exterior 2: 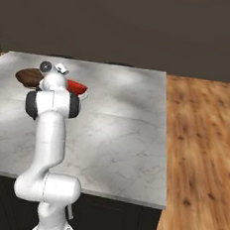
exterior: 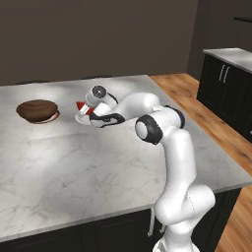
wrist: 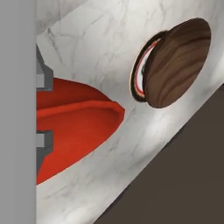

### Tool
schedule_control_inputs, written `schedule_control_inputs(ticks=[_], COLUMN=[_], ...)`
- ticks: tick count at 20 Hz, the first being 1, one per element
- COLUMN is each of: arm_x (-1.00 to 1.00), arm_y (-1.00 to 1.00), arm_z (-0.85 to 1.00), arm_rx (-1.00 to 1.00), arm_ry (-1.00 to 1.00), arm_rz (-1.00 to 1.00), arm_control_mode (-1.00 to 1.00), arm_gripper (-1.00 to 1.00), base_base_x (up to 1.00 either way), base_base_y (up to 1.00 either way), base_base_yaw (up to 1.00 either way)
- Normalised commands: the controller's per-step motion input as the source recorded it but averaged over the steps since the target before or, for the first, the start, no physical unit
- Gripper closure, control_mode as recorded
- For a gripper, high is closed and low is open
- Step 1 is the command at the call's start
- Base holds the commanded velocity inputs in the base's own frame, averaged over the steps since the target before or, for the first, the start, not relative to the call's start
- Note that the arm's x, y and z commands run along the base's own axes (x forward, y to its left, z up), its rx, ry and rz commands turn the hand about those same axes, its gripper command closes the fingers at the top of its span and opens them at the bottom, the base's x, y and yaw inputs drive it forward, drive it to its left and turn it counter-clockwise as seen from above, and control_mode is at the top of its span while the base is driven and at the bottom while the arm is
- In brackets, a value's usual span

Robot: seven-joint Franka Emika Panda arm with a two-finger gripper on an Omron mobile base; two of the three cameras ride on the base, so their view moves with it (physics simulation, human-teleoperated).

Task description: Move the bowls from the cabinet to the plates on the dining table.

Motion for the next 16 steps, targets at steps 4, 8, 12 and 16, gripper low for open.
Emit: schedule_control_inputs(ticks=[4, 8, 12, 16], arm_x=[0.31, 0.35, 0.34, 0.27], arm_y=[0.0, 0.0, 0.0, 0.0], arm_z=[-0.06, -0.1, -0.23, -0.3], arm_rx=[0.0, 0.0, 0.0, 0.0], arm_ry=[0.0, 0.0, 0.0, -0.01], arm_rz=[0.0, 0.0, 0.0, 0.0], arm_control_mode=[-1.0, -1.0, -1.0, -1.0], arm_gripper=[1.0, 1.0, 1.0, 1.0], base_base_x=[0.0, 0.0, 0.0, 0.0], base_base_y=[0.0, 0.0, 0.0, 0.0], base_base_yaw=[0.0, 0.0, 0.0, 0.0])
